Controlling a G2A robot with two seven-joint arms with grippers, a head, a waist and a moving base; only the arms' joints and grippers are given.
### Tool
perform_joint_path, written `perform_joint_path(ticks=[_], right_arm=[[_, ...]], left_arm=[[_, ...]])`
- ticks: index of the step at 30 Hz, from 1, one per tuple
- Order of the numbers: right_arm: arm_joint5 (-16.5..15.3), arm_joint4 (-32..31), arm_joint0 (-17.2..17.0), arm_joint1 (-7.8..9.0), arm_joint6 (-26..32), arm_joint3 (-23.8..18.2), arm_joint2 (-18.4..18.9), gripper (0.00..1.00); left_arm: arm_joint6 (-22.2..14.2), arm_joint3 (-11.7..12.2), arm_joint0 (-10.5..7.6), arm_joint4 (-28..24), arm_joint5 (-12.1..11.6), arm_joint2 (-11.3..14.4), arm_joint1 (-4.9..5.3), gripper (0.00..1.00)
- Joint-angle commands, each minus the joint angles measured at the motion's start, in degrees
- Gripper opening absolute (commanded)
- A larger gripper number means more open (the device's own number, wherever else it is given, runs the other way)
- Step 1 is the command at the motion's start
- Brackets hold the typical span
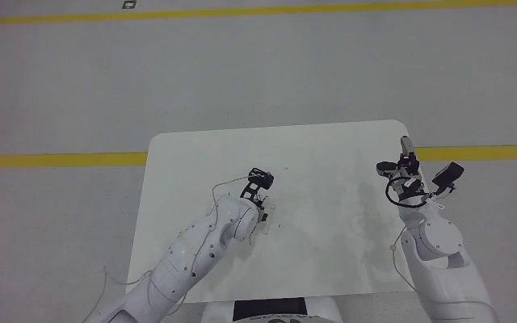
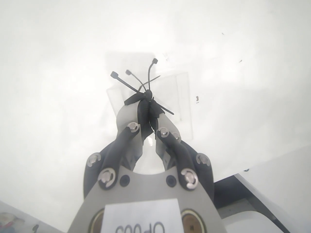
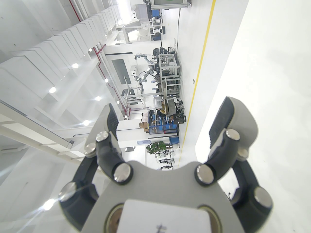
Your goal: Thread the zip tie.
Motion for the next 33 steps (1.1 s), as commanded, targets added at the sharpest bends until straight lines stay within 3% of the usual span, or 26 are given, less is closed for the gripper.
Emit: perform_joint_path(ticks=[1,2,4,6,12,25,33], right_arm=[[0.00,0.00,0.00,0.00,0.00,0.00,0.00,1.00],[0.00,0.00,0.00,0.00,0.00,0.00,0.00,1.00],[0.00,0.00,0.00,0.00,0.00,0.00,0.00,1.00],[0.00,0.00,0.00,0.00,0.00,0.00,0.00,1.00],[0.00,0.00,0.00,0.00,0.00,0.00,0.00,1.00],[0.00,0.00,0.00,0.00,0.00,0.00,0.00,1.00],[0.00,0.00,0.00,0.00,0.00,0.00,0.00,1.00]], left_arm=[[-0.09,0.39,-0.30,-0.21,0.05,0.20,-0.08,0.04],[-0.16,0.54,-0.46,-0.30,0.08,0.30,-0.13,0.09],[-0.26,0.71,-0.60,-0.43,0.09,0.44,-0.17,0.29],[-0.34,0.81,-0.70,-0.47,0.12,0.54,-0.19,0.35],[-0.45,0.91,-0.81,-0.55,0.23,0.69,-0.20,0.36],[-0.78,1.03,-0.70,-0.83,0.38,0.98,-0.17,0.26],[-2.59,1.77,-1.02,-0.62,1.68,1.39,-0.26,0.25]])
